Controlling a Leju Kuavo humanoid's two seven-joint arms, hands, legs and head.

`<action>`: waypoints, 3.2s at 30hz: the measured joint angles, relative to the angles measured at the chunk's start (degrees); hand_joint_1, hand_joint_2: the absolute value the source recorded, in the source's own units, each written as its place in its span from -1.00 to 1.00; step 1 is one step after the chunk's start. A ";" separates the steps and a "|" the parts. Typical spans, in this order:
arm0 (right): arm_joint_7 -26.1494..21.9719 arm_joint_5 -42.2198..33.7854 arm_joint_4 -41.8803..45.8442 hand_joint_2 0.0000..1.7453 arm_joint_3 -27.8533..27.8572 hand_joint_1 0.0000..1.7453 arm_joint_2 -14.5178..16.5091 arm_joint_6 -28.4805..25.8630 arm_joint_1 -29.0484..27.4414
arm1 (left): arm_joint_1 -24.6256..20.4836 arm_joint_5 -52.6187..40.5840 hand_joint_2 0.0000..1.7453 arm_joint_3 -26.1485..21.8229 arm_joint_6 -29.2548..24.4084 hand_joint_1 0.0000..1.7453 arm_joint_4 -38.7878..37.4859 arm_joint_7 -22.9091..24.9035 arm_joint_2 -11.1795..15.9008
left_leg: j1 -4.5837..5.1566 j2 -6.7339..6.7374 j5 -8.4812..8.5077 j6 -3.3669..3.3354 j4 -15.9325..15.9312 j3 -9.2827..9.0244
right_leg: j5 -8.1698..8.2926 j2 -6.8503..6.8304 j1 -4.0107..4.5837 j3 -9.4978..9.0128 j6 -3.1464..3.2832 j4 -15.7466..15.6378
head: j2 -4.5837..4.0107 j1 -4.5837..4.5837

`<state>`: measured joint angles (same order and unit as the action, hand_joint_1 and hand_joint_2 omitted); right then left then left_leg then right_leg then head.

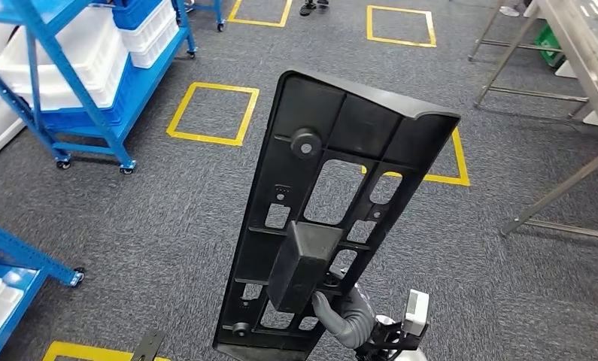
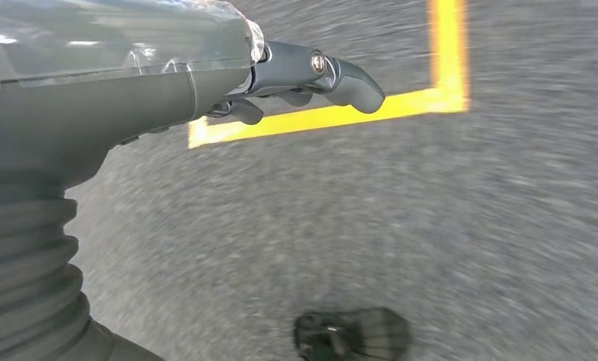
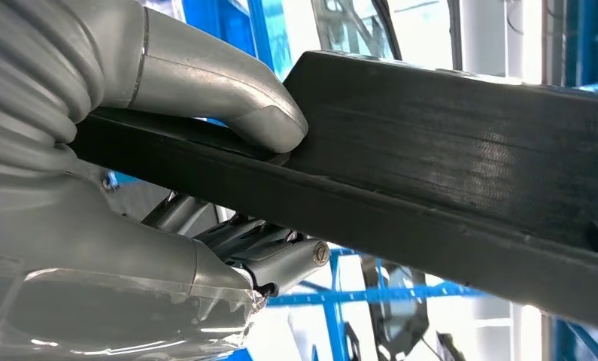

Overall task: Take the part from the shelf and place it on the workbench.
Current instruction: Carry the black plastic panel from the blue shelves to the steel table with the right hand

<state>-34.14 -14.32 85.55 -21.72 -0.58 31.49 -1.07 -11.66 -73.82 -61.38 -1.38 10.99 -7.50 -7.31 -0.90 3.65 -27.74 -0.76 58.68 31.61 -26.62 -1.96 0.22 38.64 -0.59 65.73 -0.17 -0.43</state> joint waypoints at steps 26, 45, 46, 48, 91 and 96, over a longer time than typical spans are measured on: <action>1.15 -1.61 5.45 1.00 1.11 1.00 -1.89 -2.73 -4.21 | 3.06 2.55 1.00 1.71 -0.86 -1.00 0.01 4.38 0.10 | 0.00 -2.40 1.03 -0.22 -0.62 0.57 | -6.12 2.53 -0.48 2.78 -0.64 7.64 | 0.00 0.00; 6.64 -1.28 -2.63 1.00 5.01 1.00 5.12 3.64 4.34 | 4.61 5.59 1.00 -2.04 -1.72 -1.00 0.00 3.91 -0.37 | -0.11 -4.01 -1.55 2.62 9.70 5.73 | 0.99 6.31 -0.01 -5.96 2.36 -8.27 | 0.00 -0.01; 6.76 -1.28 -2.88 1.00 5.24 1.00 5.43 3.84 4.35 | 4.82 5.69 1.00 -2.21 -1.77 -1.00 0.00 4.10 -0.32 | -0.19 -5.12 0.35 2.61 5.63 4.09 | 0.72 7.04 -0.01 -6.01 2.10 -7.98 | 0.00 -0.01; 6.96 -1.15 -3.27 1.00 5.65 1.00 6.05 4.26 4.31 | 5.23 5.72 1.00 -2.44 -1.89 -1.00 0.00 4.93 -0.27 | -0.33 -6.89 1.96 2.27 0.65 1.98 | 0.31 8.26 -0.04 -5.72 1.49 -7.40 | 0.00 -0.02; 10.97 3.62 -0.73 1.00 8.50 1.00 5.74 5.69 2.08 | 6.20 5.72 1.00 -3.00 -2.62 -1.00 -0.02 8.98 -4.08 | 0.16 0.01 0.60 -0.20 -0.99 -0.25 | -1.13 1.12 -0.36 0.30 -0.43 1.59 | 0.00 -0.03; 9.99 3.67 -1.73 1.00 8.50 1.00 5.48 5.79 5.10 | 5.44 5.96 1.00 -3.10 -3.41 -1.00 -0.02 5.80 -4.41 | 0.52 2.77 -0.08 0.99 -1.26 -1.14 | 1.39 -1.07 0.90 -3.98 1.35 -7.83 | 0.00 -0.03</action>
<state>-24.15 -10.65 83.82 -13.22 4.90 37.28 4.04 -6.22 -67.85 -64.48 -4.79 10.97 -1.70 -11.73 -0.37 6.42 -27.82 0.24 57.42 30.47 -25.22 -3.03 1.11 34.65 0.76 57.90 -0.17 -0.46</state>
